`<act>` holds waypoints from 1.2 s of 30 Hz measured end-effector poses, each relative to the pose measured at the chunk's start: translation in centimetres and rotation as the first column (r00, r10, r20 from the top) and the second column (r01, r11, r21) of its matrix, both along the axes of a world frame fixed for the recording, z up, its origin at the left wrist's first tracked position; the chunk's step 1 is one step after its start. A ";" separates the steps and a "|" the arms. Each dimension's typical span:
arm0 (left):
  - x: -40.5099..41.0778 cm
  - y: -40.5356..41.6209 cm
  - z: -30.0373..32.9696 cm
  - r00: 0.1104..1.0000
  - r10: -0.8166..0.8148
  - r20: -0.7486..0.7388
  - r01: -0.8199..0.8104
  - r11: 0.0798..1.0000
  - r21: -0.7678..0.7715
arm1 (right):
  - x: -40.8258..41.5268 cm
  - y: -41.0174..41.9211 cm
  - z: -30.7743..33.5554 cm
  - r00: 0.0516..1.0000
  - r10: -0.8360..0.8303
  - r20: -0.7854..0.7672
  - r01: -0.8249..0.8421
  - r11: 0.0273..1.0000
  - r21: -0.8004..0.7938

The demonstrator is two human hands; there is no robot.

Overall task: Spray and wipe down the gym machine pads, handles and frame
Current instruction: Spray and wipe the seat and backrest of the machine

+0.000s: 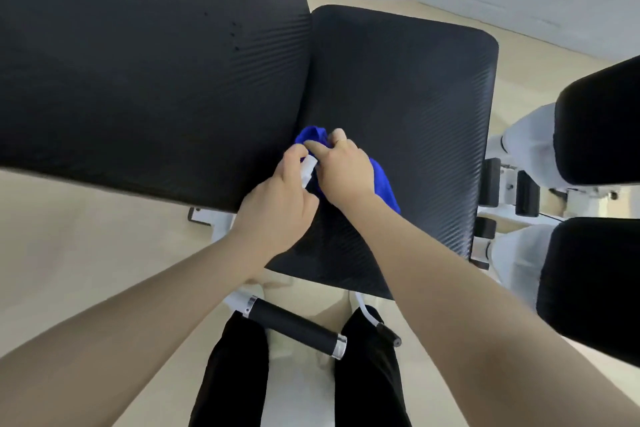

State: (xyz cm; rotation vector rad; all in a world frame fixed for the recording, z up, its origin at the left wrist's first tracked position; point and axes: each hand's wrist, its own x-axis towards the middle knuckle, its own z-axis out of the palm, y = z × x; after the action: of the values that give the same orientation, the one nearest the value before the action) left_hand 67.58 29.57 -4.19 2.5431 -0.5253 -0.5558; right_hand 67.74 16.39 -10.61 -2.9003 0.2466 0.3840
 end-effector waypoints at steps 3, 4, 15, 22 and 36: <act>0.0 0.1 0.0 0.999 0.042 -0.032 -0.045 0.996 -0.083 | -3.3 3.4 -0.2 0.990 0.143 0.001 -0.143 0.985 0.100; 0.0 0.2 0.2 0.998 0.038 -0.055 -0.043 0.994 -0.103 | -5.0 4.1 -0.1 0.973 0.225 0.040 -0.229 0.960 0.160; -0.3 1.0 0.0 0.982 -0.189 0.011 0.189 0.982 -0.002 | -7.8 -2.8 1.2 0.981 -0.196 0.012 0.196 0.973 -0.122; -1.8 0.1 -3.2 0.980 -0.184 -0.077 0.189 0.980 0.067 | -13.3 2.1 0.4 0.953 0.292 0.083 -0.300 0.950 0.092; -1.6 -2.9 -5.8 0.956 -0.274 -0.105 0.290 0.937 0.194 | -11.7 -9.0 1.4 0.951 -0.246 0.187 0.260 0.964 -0.051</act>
State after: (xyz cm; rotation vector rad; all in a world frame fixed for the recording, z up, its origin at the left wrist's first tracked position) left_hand 66.01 26.70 -9.95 2.6442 -0.8536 -0.8481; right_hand 56.02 7.34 -9.23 -2.9007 0.6074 0.0702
